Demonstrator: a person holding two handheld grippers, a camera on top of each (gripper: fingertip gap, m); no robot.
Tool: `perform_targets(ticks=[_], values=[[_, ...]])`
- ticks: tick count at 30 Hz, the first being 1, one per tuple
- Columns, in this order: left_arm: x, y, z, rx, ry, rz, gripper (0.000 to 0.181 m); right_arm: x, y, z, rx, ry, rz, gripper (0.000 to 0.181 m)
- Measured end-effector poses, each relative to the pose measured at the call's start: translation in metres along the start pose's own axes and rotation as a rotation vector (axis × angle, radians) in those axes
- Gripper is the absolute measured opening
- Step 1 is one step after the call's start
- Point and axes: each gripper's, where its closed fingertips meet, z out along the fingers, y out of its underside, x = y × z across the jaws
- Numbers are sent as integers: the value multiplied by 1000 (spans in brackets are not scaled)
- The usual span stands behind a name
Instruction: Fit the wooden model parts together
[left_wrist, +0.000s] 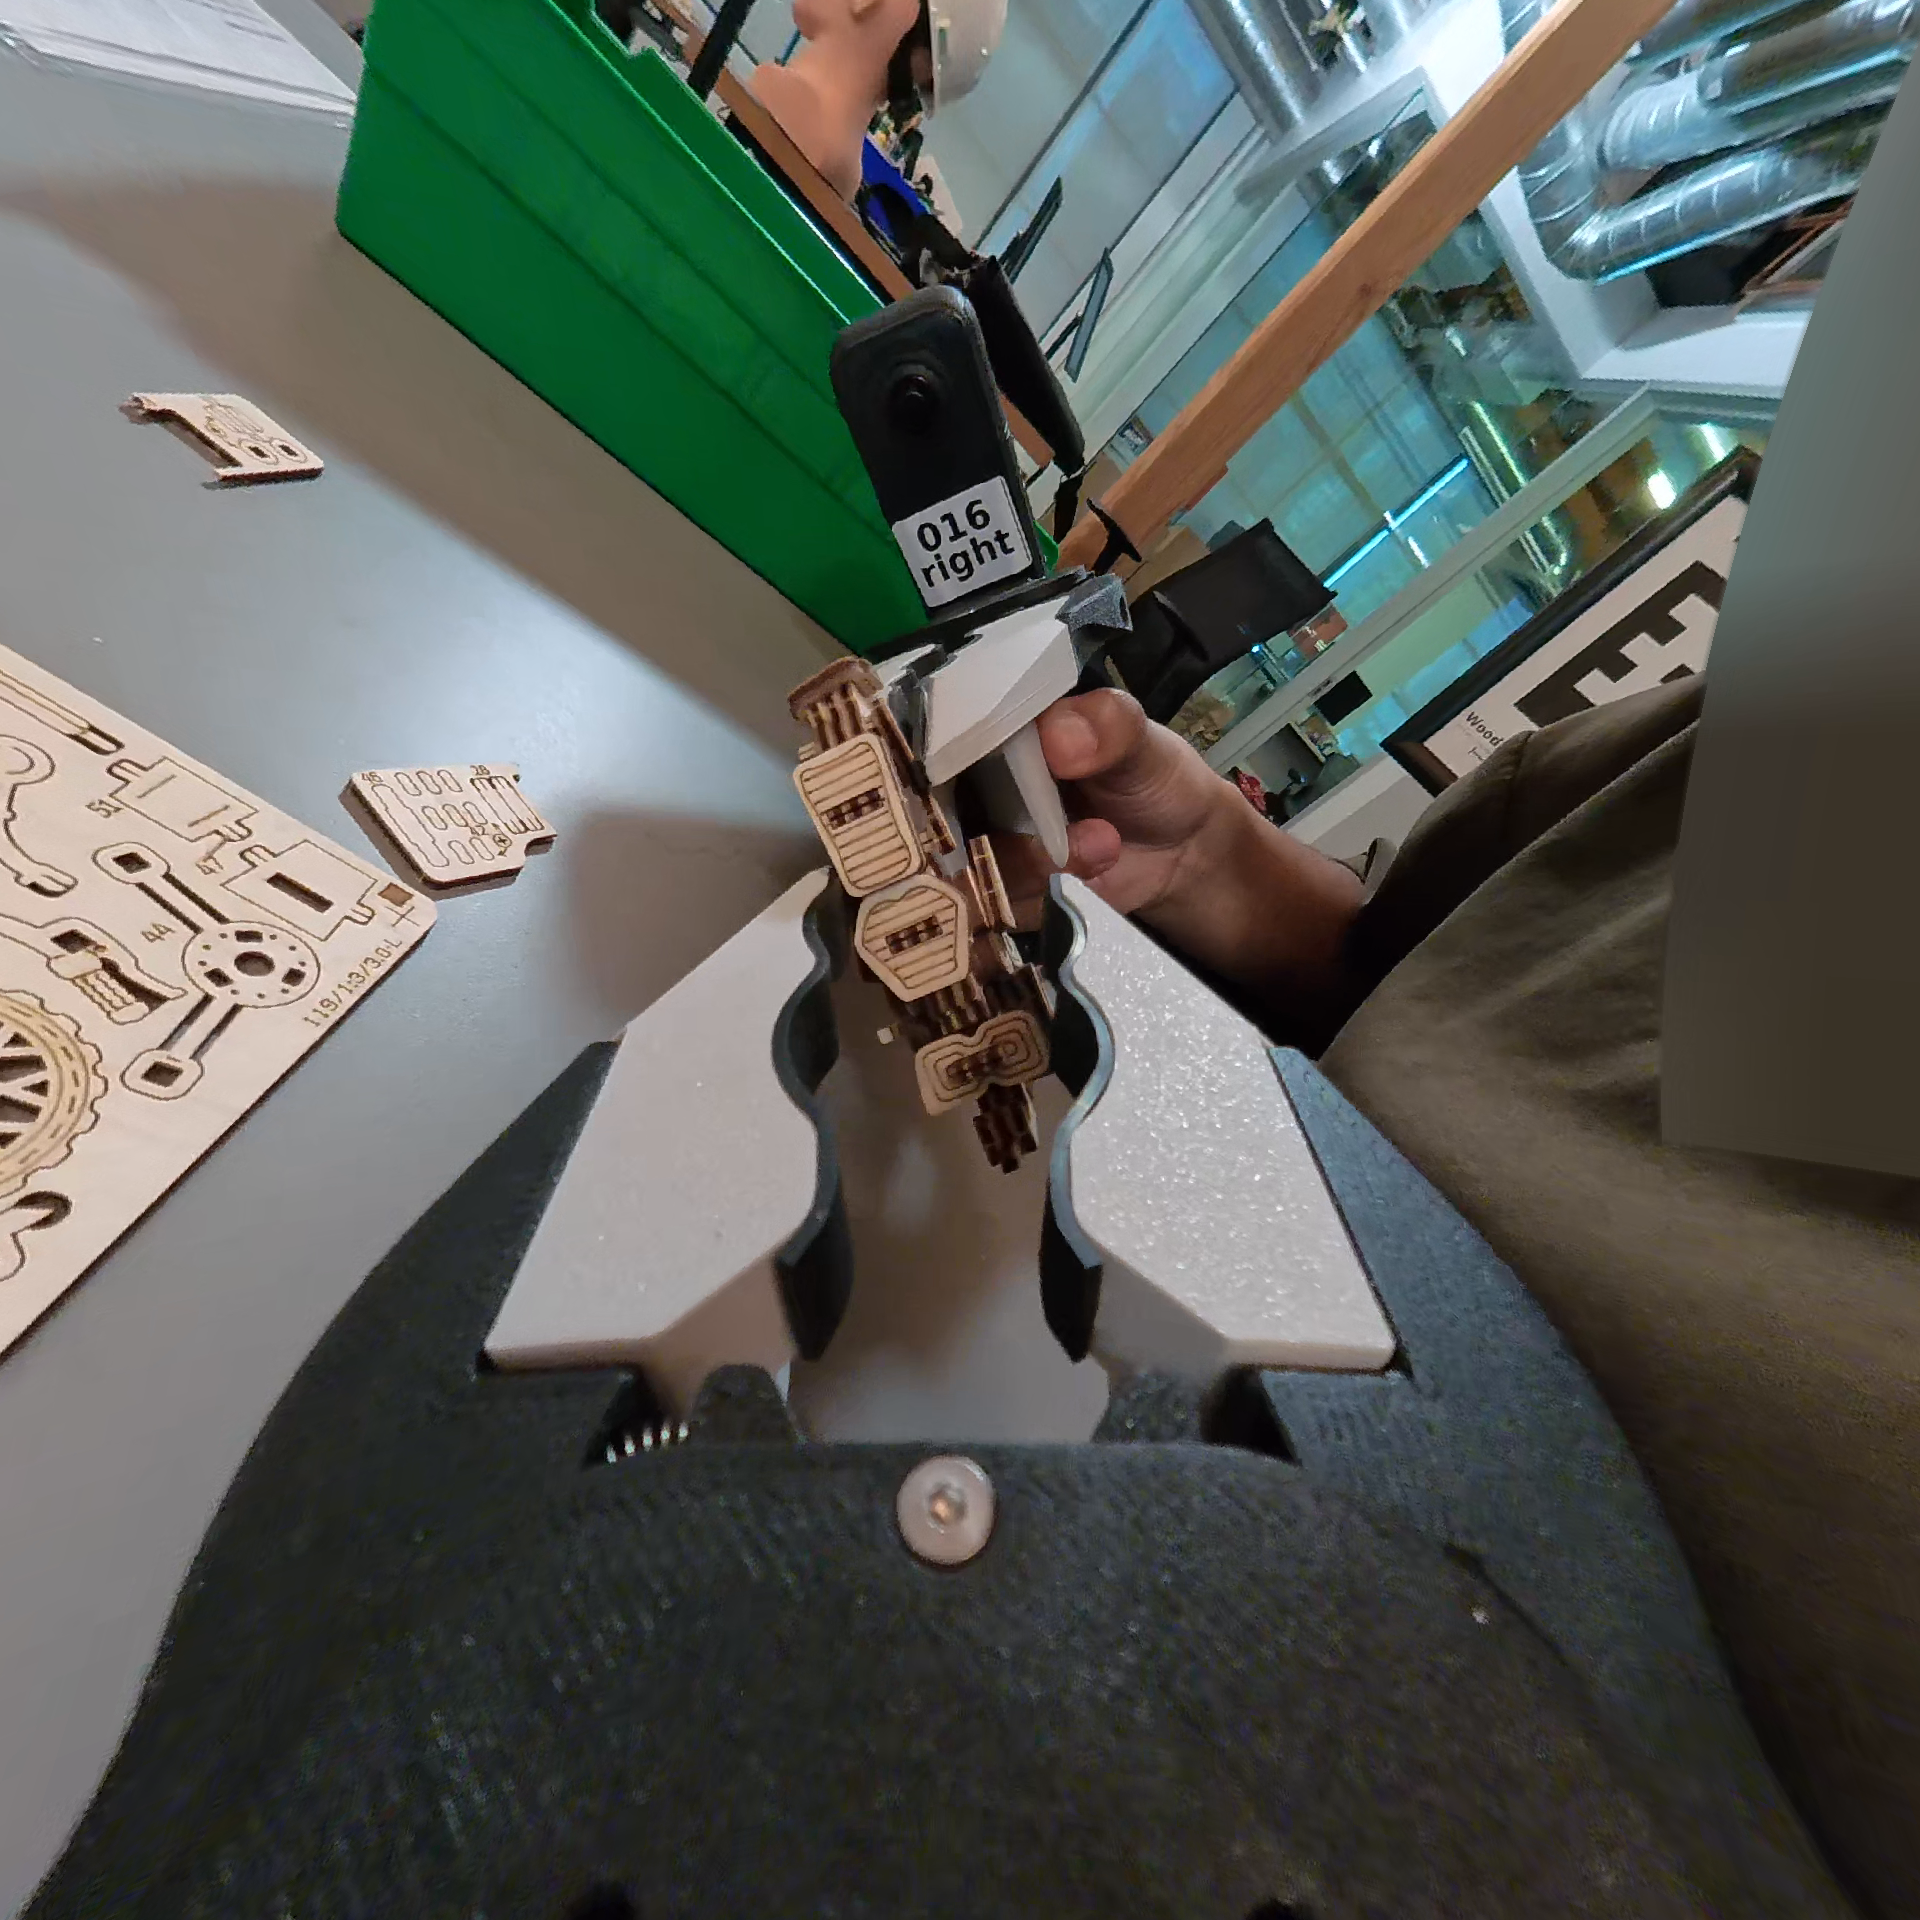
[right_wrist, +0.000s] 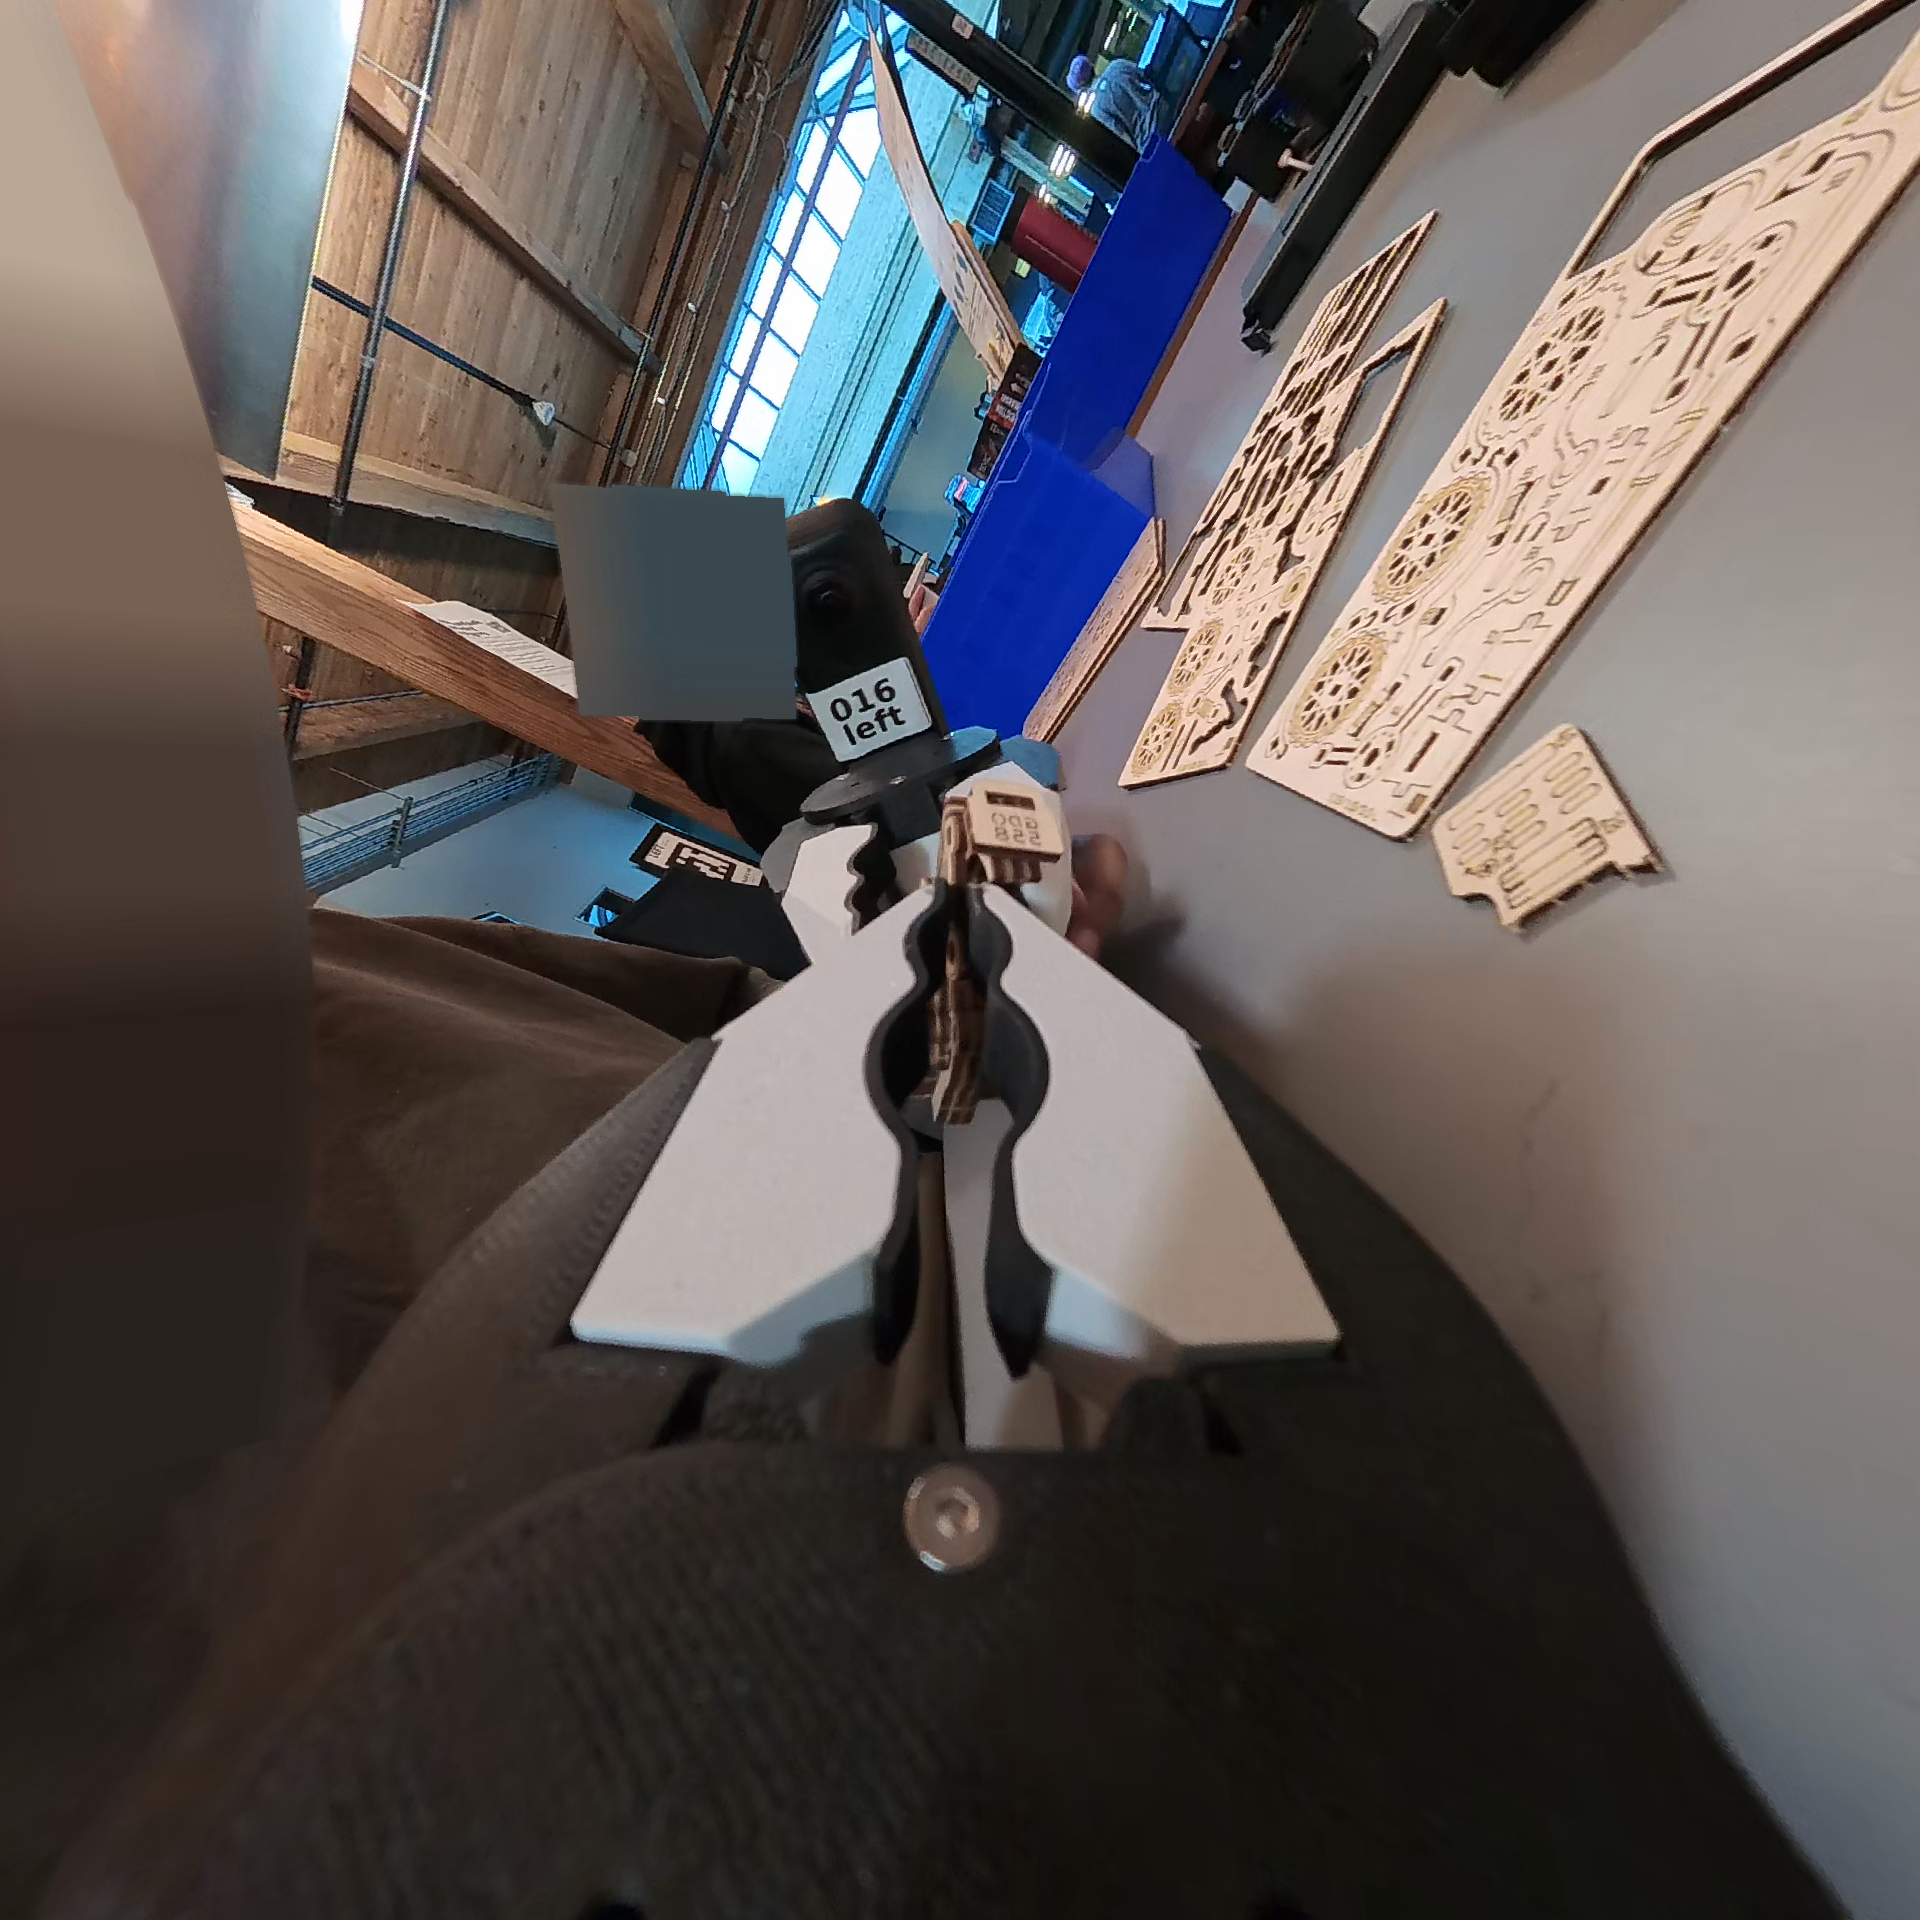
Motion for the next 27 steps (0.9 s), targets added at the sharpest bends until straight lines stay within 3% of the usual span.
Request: perform_targets(ticks=[9, 27], values=[[1, -1, -1, 3, 28, -36, 35, -1, 0, 0, -2, 7, -14, 0], [-8, 2, 2, -30, -73, 38, 32, 3, -1, -2, 4, 56, -56, 0]])
